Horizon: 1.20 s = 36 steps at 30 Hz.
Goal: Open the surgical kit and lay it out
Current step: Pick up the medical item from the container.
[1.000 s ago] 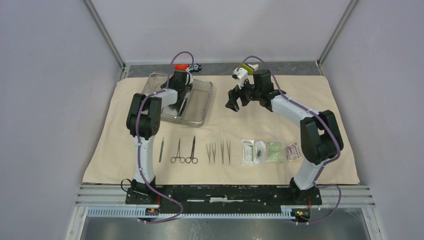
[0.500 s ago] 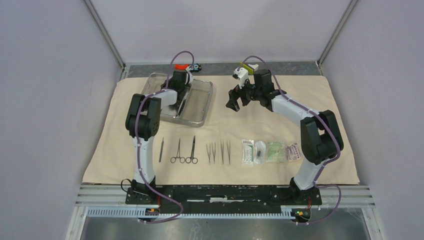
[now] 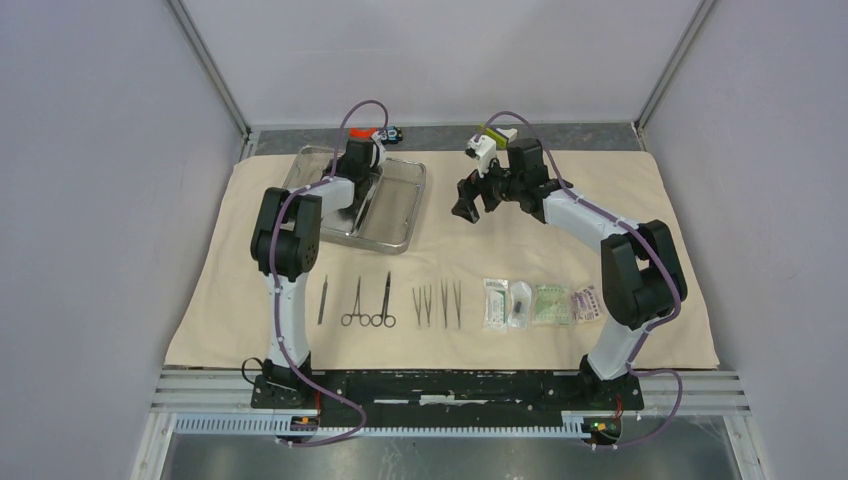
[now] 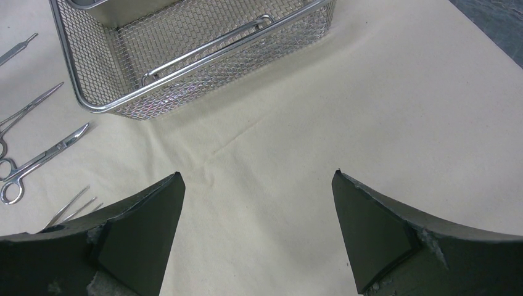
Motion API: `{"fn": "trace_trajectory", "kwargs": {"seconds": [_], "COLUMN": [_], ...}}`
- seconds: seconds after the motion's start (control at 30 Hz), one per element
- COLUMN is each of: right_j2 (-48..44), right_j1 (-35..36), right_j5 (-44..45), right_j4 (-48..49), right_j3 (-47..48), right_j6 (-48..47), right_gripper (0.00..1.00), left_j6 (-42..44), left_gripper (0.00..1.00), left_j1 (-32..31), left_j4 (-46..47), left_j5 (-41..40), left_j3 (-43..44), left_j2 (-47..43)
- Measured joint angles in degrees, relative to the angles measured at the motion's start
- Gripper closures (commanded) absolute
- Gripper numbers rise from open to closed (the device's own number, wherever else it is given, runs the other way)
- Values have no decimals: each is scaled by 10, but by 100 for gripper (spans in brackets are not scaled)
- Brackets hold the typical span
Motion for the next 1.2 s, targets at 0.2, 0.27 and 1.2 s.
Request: {"fn": "trace_trajectory", "kwargs": {"seconds": [0.2, 0.27, 1.2], "right_j2": [0, 0, 0], "right_j1": [0, 0, -4], "right_j5": [0, 0, -4], "right_j4": [0, 0, 0], "right_j3": [0, 0, -2], "right_j6": [0, 0, 1], "right_gripper": [3, 3, 3], "left_j6": [-7, -10, -134], "left_gripper": [98, 98, 98], "left_j1": [0, 0, 8], "left_j4": [-27, -41, -215], "left_j5": [7, 9, 167], "left_j3": [16, 23, 50], "left_j2": [0, 0, -106]}}
